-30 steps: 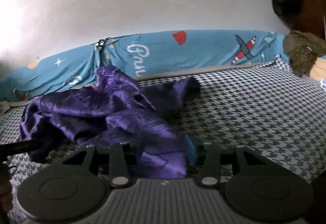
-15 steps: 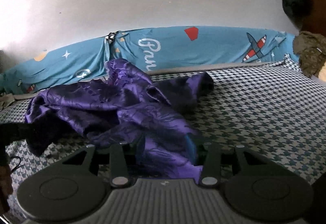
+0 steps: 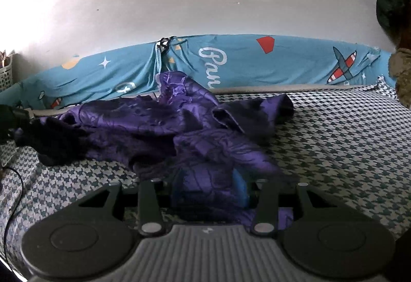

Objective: Fold clothes

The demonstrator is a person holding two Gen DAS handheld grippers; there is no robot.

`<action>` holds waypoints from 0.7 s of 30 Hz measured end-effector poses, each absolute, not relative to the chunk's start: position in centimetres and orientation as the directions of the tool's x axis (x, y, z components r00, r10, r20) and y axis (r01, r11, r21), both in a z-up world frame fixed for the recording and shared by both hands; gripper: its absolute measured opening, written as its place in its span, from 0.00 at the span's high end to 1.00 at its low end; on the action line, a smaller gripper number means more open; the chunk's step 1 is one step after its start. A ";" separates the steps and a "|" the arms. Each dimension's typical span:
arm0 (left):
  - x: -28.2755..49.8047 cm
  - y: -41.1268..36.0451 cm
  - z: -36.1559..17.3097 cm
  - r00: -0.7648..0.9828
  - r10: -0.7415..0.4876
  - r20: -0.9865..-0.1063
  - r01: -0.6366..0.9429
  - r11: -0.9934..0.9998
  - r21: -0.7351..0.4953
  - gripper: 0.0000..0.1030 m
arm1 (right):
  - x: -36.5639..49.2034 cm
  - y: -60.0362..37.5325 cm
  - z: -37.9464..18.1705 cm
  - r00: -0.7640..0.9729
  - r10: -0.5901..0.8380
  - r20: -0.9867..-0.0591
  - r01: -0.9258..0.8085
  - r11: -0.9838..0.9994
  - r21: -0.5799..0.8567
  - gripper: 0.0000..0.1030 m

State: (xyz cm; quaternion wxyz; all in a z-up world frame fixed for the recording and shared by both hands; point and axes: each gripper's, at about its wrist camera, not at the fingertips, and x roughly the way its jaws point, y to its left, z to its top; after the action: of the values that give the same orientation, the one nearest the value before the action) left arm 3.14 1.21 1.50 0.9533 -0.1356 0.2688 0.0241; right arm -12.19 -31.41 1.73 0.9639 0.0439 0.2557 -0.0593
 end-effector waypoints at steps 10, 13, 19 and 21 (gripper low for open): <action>5.3 6.9 3.8 0.864 0.077 -0.498 -0.226 0.942 -0.247 0.80 | -11.6 -28.5 1.5 0.870 0.027 -0.493 -0.015 1.000 0.027 0.58; 5.5 8.6 3.8 0.858 0.109 -0.502 -0.272 0.925 -0.265 0.79 | -11.4 -27.1 1.2 0.870 0.063 -0.489 -0.075 0.997 -0.004 0.58; 5.8 11.3 2.7 0.808 0.220 -0.547 -0.418 0.868 -0.267 0.53 | -10.3 -24.7 0.8 0.858 0.139 -0.495 -0.180 0.983 -0.036 0.58; 5.8 11.6 2.5 0.800 0.225 -0.556 -0.437 0.855 -0.281 0.37 | -9.7 -24.0 0.7 0.850 0.165 -0.501 -0.214 0.976 -0.041 0.58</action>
State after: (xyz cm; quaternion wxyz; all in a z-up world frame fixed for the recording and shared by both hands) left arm 5.75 11.62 2.52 0.9268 -0.2021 0.2612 0.1786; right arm -9.71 -24.02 0.66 0.9605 -0.0476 0.2558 0.0988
